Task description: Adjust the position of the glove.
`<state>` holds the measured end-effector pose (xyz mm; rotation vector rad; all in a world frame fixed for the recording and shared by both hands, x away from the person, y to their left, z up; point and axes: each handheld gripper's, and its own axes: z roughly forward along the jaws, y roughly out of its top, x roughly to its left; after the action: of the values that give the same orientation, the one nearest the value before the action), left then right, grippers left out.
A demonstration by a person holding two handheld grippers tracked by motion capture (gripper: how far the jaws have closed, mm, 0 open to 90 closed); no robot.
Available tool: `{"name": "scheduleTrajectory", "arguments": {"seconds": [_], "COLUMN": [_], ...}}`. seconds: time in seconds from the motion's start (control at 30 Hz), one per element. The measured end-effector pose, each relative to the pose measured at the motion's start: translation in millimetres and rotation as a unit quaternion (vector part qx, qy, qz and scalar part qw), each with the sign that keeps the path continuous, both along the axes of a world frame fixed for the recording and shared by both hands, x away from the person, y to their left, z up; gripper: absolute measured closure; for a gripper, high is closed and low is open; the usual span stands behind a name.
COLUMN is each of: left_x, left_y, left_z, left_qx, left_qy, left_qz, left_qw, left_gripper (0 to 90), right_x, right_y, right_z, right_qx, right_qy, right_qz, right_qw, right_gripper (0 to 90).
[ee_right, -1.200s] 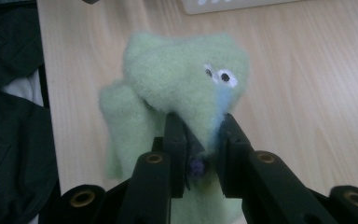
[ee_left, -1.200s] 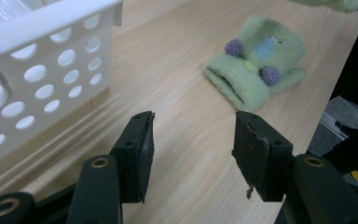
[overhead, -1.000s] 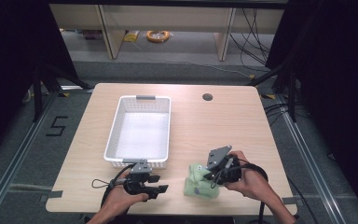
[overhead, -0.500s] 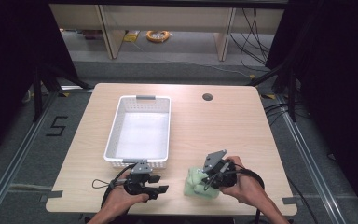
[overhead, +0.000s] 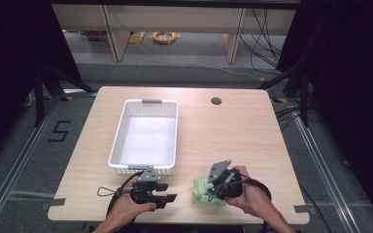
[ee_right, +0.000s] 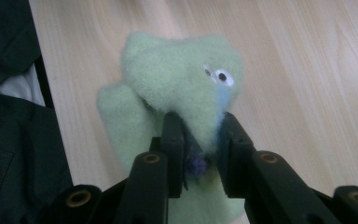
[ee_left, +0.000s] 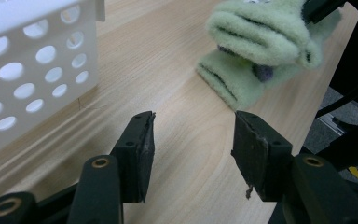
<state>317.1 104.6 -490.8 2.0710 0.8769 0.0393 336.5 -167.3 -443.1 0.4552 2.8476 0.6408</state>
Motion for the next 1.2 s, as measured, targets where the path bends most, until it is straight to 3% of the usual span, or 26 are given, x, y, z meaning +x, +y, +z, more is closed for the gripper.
{"name": "scheduleTrajectory", "arguments": {"seconds": [0.3,0.43,0.63,0.83,0.9,0.93,0.97,1.03,1.2], "left_x": [-0.9,-0.6,-0.9,-1.0,-0.8,-0.1,-1.4,-1.2,-0.3], "left_y": [-0.7,-1.4,-1.9,-2.0,-2.3,-1.3,-3.0,-3.2,-2.8], "left_z": [0.0,-0.2,-1.0,-0.9,-1.1,-1.0,-1.3,-1.5,-2.3], "left_qx": [0.002,-0.002,0.001,-0.002,-0.002,0.008,-0.003,-0.003,0.002], "left_qy": [0.0,0.001,0.002,0.005,0.002,0.001,0.006,0.004,0.005], "left_qz": [0.003,0.001,0.001,0.001,-0.001,-0.004,0.001,-0.001,-0.005], "left_qw": [1.0,1.0,1.0,1.0,1.0,1.0,1.0,1.0,1.0], "left_gripper": [48.5,48.5,48.5,48.5,48.5,48.5,48.4,48.4,48.4], "right_x": [1.7,1.6,-2.0,-0.9,-0.5,-0.5,0.6,2.0,2.3], "right_y": [-1.6,-5.2,-6.0,-19.7,-25.6,-28.4,-31.0,-35.5,-35.4], "right_z": [2.4,2.1,-2.9,8.6,13.2,14.7,15.5,16.4,15.0], "right_qx": [-0.015,-0.009,0.016,0.039,0.035,0.032,0.029,0.026,0.014], "right_qy": [-0.011,0.002,0.036,0.027,0.016,0.016,0.011,0.012,0.011], "right_qz": [-0.036,-0.057,-0.078,-0.057,-0.037,-0.036,-0.026,-0.017,0.035], "right_qw": [0.9992,0.9983,0.9962,0.9973,0.9986,0.9987,0.9992,0.9995,0.9992], "right_gripper": [76.1,74.2,58.9,54.1,54.3,54.3,54.3,56.0,56.6]}}
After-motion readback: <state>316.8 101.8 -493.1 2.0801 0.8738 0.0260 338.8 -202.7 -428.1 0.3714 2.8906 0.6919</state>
